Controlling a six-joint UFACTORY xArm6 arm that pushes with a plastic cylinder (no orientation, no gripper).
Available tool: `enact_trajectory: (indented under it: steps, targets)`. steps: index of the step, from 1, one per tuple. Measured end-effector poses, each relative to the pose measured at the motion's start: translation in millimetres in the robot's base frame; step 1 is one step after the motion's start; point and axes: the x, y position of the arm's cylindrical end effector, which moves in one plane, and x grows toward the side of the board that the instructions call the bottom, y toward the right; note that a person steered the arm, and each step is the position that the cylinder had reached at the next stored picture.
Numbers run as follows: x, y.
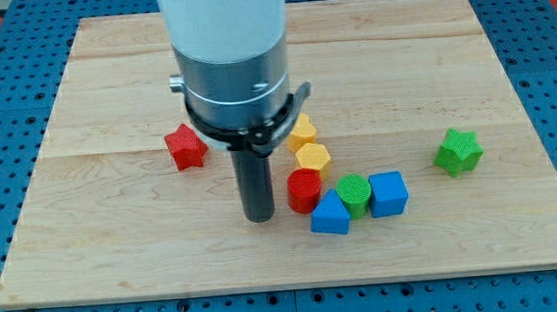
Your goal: Move the blue triangle to the left of the green circle
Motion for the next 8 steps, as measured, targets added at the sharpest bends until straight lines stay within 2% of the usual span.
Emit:
enact_trajectory:
  steps: [1, 2, 3, 4, 5, 6, 7, 8]
  targets:
    - [-27.4, 29.6]
    - [-69.7, 29.6]
    - [-73.7, 19.5]
    - [-33.6, -14.8]
    - [32.0, 9.6]
    - [70.7, 55.4]
    - [74.6, 92.3]
    - [55.9, 83.2]
